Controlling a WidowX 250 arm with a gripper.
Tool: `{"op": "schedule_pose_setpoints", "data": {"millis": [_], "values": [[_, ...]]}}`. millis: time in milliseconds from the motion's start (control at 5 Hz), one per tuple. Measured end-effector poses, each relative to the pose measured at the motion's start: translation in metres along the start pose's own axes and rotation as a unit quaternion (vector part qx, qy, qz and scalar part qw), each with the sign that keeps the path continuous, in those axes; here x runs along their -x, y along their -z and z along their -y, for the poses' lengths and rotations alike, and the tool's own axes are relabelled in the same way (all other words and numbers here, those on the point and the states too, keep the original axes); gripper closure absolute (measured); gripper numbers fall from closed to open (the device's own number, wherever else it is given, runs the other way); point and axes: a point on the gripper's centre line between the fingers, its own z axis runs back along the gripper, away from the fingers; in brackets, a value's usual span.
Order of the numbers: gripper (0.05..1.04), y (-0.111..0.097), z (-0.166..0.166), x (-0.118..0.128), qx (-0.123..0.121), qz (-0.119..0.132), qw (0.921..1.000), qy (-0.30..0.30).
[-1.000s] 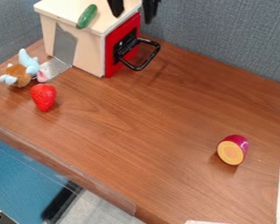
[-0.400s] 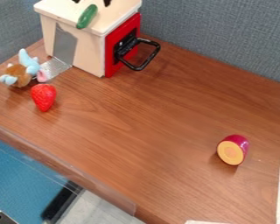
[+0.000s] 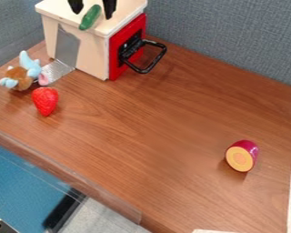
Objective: Move the green object to the lower middle of the table
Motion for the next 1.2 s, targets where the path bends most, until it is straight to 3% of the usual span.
{"op": "schedule_pose_setpoints", "data": {"millis": [400,600,800,1200], "values": [[0.73,-0.001,0.0,-0.002,-0.014,0.002,0.9999,0.005],[0.808,-0.001,0.004,-0.003,-0.03,-0.001,0.9994,0.018],[0.808,-0.002,0.01,0.01,-0.021,-0.003,0.9991,0.035],[0.808,-0.018,0.036,0.059,0.008,-0.004,0.9943,0.106]]}}
